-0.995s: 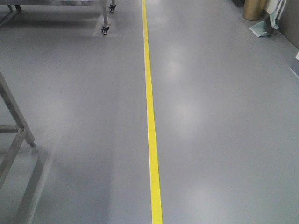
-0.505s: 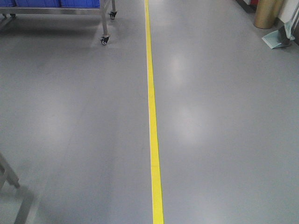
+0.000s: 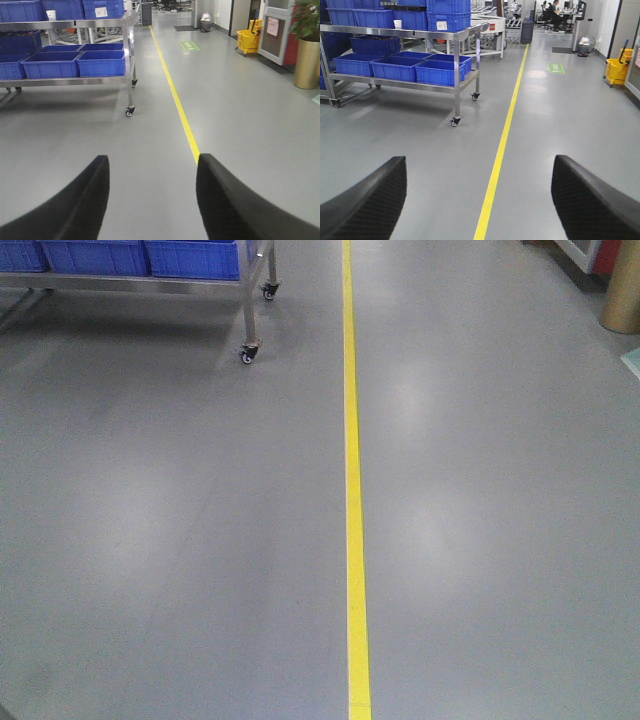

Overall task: Move and align brake pads A on conveyor
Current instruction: 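Drive forward along the yellow floor line, then turn toward the steel table with blue bins and stop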

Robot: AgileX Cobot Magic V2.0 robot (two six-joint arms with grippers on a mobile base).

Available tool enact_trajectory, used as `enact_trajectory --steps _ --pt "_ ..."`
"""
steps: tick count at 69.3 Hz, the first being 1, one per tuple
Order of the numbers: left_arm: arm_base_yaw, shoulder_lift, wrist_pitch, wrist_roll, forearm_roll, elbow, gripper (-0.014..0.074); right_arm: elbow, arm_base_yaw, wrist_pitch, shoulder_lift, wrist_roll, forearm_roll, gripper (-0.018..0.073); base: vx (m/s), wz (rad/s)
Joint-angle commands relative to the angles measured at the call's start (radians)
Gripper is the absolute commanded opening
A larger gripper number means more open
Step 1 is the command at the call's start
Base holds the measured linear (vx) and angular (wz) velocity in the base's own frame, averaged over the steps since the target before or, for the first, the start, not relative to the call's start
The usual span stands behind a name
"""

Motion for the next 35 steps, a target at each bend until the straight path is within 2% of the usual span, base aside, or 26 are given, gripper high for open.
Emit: enact_trajectory --steps 1,21,35 --pt "-0.001 0.016 -0.075 -0.006 -0.009 -0.025 0.0388 -0.022 -0.006 -0.079 0.015 -0.006 -0.004 0.0563 0.56 0.17" --pt "-0.001 0.016 -0.075 -0.006 -0.009 -0.025 0.0388 -0.022 -0.006 -0.079 0.015 -0.006 -0.004 0.0563 0.51 0.22" --pt "-0.001 0.016 -0.075 -0.006 -0.009 -0.025 0.0388 -0.022 -0.006 -0.079 0.015 -0.006 -0.004 0.0563 0.40 0.52"
